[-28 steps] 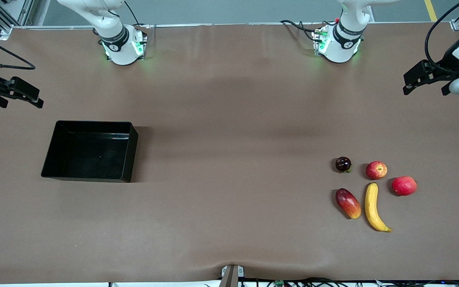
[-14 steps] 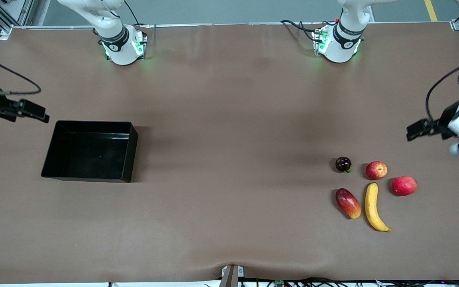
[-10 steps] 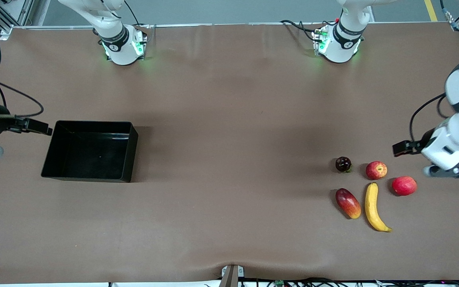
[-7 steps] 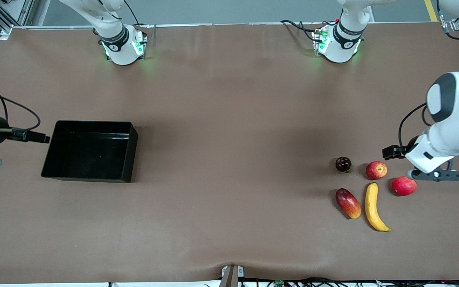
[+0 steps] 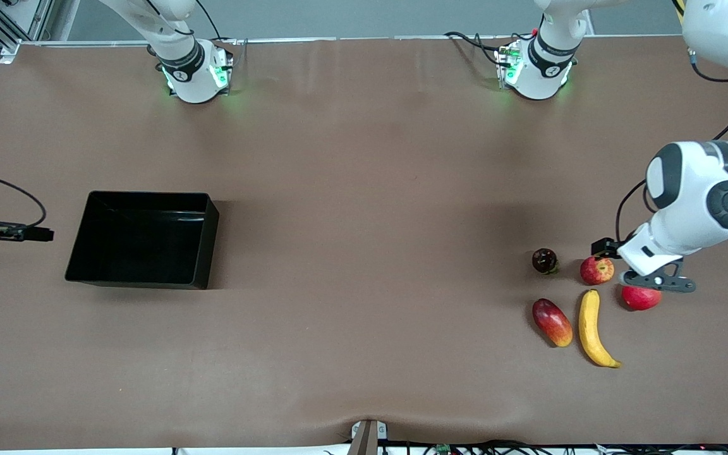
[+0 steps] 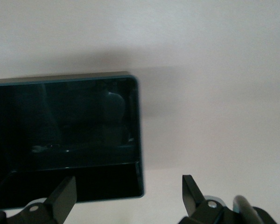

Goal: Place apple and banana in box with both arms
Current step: 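Reach the right gripper to the box while the left gripper reaches the apple, then grasp the box with the right gripper while the left gripper grasps the apple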

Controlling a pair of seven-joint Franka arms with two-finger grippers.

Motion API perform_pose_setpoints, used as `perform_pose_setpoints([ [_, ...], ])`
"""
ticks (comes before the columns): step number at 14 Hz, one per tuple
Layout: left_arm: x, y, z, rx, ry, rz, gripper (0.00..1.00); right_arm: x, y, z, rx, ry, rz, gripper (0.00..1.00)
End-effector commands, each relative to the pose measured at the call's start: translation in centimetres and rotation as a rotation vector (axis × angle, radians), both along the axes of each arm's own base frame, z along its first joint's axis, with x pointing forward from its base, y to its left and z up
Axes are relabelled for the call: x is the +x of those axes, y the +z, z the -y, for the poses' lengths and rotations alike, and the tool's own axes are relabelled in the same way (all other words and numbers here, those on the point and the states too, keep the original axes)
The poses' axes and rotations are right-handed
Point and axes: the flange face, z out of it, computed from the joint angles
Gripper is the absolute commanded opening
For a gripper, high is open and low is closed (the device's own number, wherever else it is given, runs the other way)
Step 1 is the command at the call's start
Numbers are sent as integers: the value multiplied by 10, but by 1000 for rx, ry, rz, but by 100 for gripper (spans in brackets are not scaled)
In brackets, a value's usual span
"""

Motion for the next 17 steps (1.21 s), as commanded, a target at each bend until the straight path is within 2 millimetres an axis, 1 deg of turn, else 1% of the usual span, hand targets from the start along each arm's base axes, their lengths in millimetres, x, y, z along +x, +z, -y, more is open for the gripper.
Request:
perform_pose_setpoints([
  [1, 3, -19, -1, 2, -31, 17, 100, -11, -40, 21, 76, -20, -1, 100],
  [2, 4, -25, 0, -1, -38, 19, 100, -20, -57, 26, 98, -41, -12, 100],
  [3, 4, -28, 1, -3, -42, 24, 100, -27, -73, 24, 126, -60, -14, 100],
  [5, 4, -36, 0, -5, -42, 21, 100, -32, -89, 29, 132, -71, -4, 100],
  [6, 5, -37, -1, -6, -42, 28, 100, -31, -102, 27, 139, -69, -18, 100],
  [7, 5, -44, 0, -2, -50, 27, 100, -31, -106, 28, 138, -70, -16, 100],
  [8, 5, -50, -2, -3, -50, 28, 100, -31, -115, 26, 140, -66, -24, 100],
  [10, 6, -61, -17, 10, -50, 40, 100, -32, -138, 31, 127, -60, 1, 100],
  [11, 7, -66, -23, 23, -58, 46, 100, -33, -151, 39, 127, -57, 13, 100],
  [12, 7, -72, -25, 28, -66, 52, 100, -36, -160, 46, 132, -64, 9, 85],
  [13, 7, -76, -30, 26, -59, 52, 100, -37, -165, 46, 136, -66, 2, 65],
  [14, 7, -77, -32, 24, -56, 52, 100, -37, -169, 42, 139, -61, -7, 39],
  [15, 7, -76, -29, 24, -59, 54, 100, -41, -174, 40, 143, -65, -21, 16],
  [16, 7, -77, -30, 22, -54, 53, 100, -41, -174, 38, 147, -67, -25, 0],
  [17, 7, -77, -31, 22, -53, 53, 100, -41, -172, 36, 148, -72, -28, 0],
])
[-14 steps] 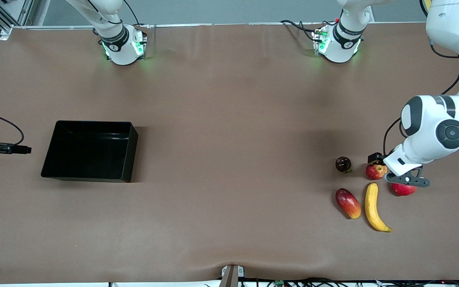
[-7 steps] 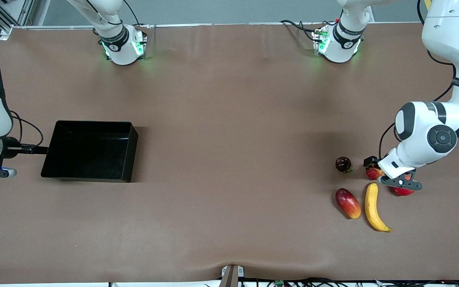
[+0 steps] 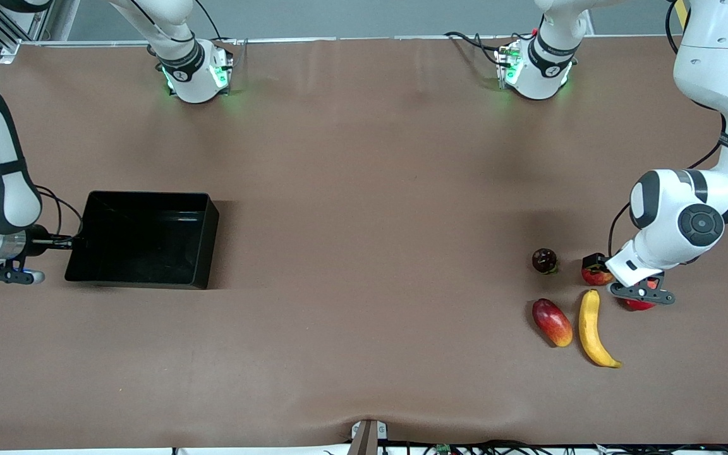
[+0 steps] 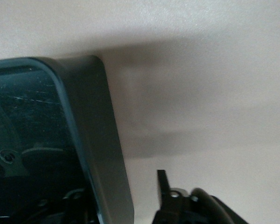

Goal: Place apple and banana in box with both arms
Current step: 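Grasp the box with the right gripper while the left gripper grasps the apple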

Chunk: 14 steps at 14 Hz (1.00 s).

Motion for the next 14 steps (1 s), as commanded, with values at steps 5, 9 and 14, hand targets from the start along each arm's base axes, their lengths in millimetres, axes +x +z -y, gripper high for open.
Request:
perform_pose_setpoints([
  [5, 1, 4, -3, 1, -9, 14, 100, 3, 20, -12, 25, -29, -45, 0],
  [9, 0, 8, -9, -14, 11, 13, 100, 14, 60, -24, 90, -13, -121, 0],
  [14, 0, 11, -7, -35, 32, 10, 100, 24, 135, -103, 142, 97, -126, 0],
])
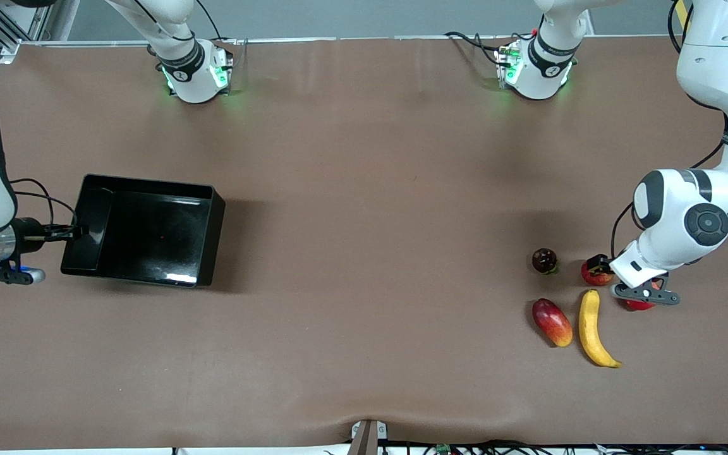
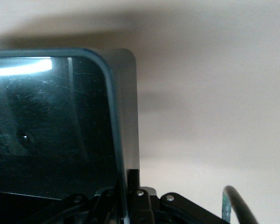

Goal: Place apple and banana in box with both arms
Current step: 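Slide the box with the right gripper while the left gripper lifts the apple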

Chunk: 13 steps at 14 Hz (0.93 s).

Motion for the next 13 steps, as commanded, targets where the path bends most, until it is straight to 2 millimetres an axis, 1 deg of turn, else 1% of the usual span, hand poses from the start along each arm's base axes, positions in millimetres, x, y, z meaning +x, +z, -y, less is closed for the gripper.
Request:
perform_pose_setpoints([
  [1, -2, 6, 3, -36, 18, -6, 100, 0, 51, -45, 40, 50, 35, 0],
  [2, -3, 5, 8, -48, 21, -11, 100, 0, 56, -59, 72, 71, 37, 0],
  [3, -3, 4, 8, -54, 27, -14, 100, 0, 62, -70, 89, 85, 40, 0],
  [4, -3, 2, 8, -55, 28, -17, 100, 0, 70, -86, 109, 92, 48, 0],
  [6, -4, -3, 9, -59, 31, -24, 100, 2, 77, -132, 130, 129, 41, 0],
  [8, -5, -6, 7, -63, 36, -29, 100, 2, 87, -184, 90, 108, 28, 0],
  [9, -6, -11, 6, -65, 39, -38, 100, 2, 89, -211, 65, 94, 23, 0],
  [11, -7, -19, 4, -68, 45, -48, 100, -3, 91, -277, 19, 91, 22, 0],
  [13, -7, -18, 4, -67, 45, -46, 100, -5, 88, -316, -15, 27, 32, 0],
])
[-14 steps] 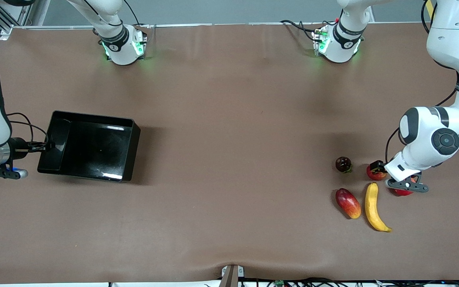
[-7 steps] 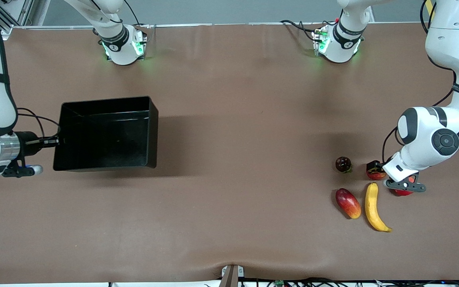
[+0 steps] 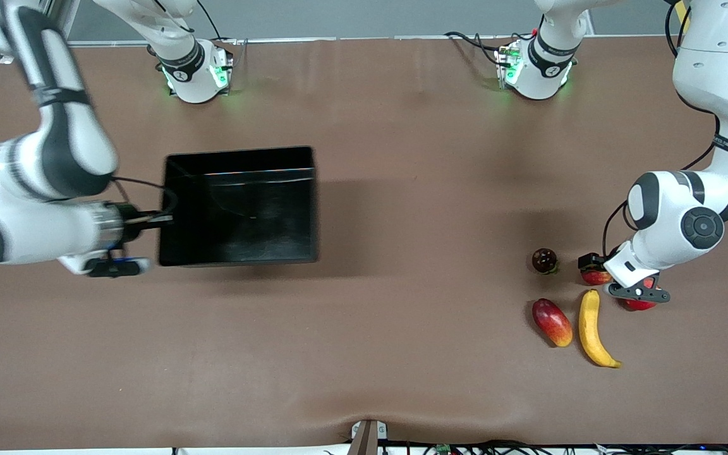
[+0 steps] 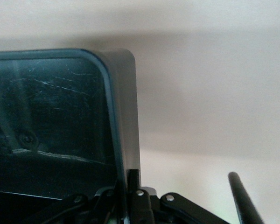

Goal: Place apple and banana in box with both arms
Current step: 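Slide the box with the right gripper while the left gripper lifts the apple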

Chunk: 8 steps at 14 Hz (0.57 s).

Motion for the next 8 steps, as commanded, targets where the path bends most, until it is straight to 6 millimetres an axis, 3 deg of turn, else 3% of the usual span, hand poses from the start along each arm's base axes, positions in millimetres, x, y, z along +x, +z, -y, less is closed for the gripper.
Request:
perform_pose_setpoints([
  [1, 1, 0, -2, -16, 8, 0, 100, -10, 10, -49, -5, -61, 18, 0],
  [3, 1, -2, -2, -17, 10, -3, 100, -15, 8, -90, -13, -81, 50, 0],
  [4, 0, -3, -2, -17, 9, -5, 95, -19, 5, -112, -9, -105, 65, 0],
  [6, 0, -6, -2, -18, 10, -9, 75, -28, -7, -159, 3, -94, 99, 0],
  [8, 1, -5, -2, -18, 11, -6, 49, -33, -35, -186, 8, -90, 104, 0],
])
